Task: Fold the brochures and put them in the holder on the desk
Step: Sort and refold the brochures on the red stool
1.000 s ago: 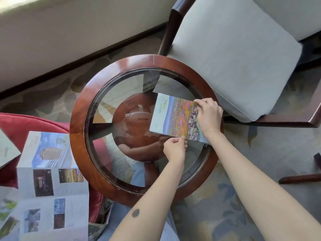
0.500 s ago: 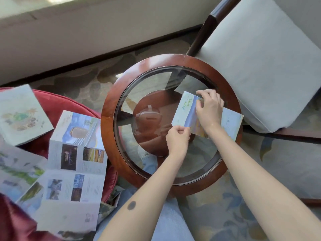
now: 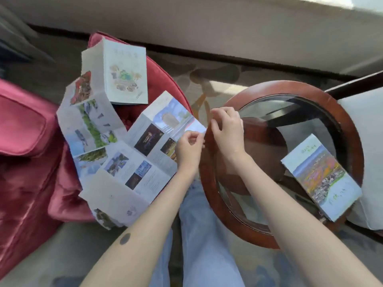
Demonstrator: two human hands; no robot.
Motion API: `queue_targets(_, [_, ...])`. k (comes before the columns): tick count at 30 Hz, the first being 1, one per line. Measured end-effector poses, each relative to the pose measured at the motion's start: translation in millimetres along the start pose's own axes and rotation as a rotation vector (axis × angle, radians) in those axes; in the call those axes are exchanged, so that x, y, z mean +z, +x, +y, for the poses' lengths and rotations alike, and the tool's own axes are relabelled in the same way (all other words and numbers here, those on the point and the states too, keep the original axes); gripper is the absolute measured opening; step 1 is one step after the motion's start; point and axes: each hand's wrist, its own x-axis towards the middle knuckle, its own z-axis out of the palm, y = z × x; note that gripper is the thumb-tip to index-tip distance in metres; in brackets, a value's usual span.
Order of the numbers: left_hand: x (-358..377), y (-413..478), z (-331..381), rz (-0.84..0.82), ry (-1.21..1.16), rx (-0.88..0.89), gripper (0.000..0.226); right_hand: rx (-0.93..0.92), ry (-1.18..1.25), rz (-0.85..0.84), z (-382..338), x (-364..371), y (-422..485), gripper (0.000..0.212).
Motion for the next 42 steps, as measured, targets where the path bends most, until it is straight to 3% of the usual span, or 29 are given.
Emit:
queue_targets(8, [-112.5, 12.4, -67.9, 0.232, -0.01, -0.151, 0.014, -0.144, -0.107, -0.26, -52.0, 73.1, -17.0, 0.03])
queue_targets(19, [-151.4, 34.1, -121.3, 0.304, 0.03, -0.306, 0.012, 0.018, -0.426, -0.433, -51.7, 140.2, -15.6, 0.044])
queue_targets(29, [-151.9, 48.4, -162.3, 0.164, 0.16, -0.379, 0.049, 0.1, -0.439, -0.459, -39.7, 168.0, -20.8, 0.037])
queue_targets(35, [-145.1, 46.3, -167.9, 0.133, 0.139, -0.366, 0.053, 0.165, -0.315, -0.368, -46.0, 167.8, -26.4, 0.041])
queue_targets(42, [-158.2, 51.4, -161.6, 0.17, 0.06, -0.393, 0.044, 0.083, -0.165, -0.374, -70.9, 157.4, -55.3, 0.023])
